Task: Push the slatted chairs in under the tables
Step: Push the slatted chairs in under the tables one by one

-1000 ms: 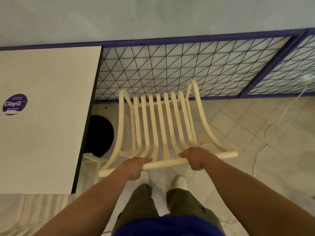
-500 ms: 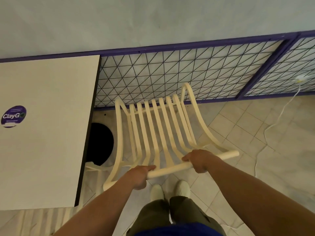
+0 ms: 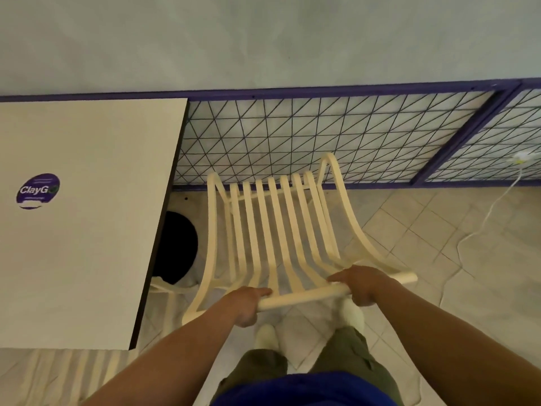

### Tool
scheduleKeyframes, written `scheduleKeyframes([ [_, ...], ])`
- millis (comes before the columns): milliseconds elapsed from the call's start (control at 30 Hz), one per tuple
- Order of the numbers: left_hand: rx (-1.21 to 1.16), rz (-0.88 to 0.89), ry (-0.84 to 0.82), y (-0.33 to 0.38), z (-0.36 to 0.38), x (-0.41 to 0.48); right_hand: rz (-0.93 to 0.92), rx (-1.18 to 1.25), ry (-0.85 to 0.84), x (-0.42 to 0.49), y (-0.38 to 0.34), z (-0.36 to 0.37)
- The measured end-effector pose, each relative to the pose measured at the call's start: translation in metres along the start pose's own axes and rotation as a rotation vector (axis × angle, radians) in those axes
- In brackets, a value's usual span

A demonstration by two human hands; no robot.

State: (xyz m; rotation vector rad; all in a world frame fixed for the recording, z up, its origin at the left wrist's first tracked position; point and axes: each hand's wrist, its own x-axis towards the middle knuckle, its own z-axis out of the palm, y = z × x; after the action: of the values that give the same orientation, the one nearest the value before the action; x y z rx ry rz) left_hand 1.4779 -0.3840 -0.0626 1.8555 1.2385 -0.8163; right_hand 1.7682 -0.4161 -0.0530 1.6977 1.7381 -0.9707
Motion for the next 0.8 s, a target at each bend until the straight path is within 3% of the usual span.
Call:
scheduleKeyframes([
  [433, -0.005, -0.139, 0.112, 0.005, 0.013, -0.001, -0.22, -0.086, -0.072, 0.009, 0.011, -0.008],
  [800, -0.118, -0.176, 0.142, 0.023, 0.027, -0.001, -0.239, -0.161, -0.069, 0.018, 0.025, -0.029],
])
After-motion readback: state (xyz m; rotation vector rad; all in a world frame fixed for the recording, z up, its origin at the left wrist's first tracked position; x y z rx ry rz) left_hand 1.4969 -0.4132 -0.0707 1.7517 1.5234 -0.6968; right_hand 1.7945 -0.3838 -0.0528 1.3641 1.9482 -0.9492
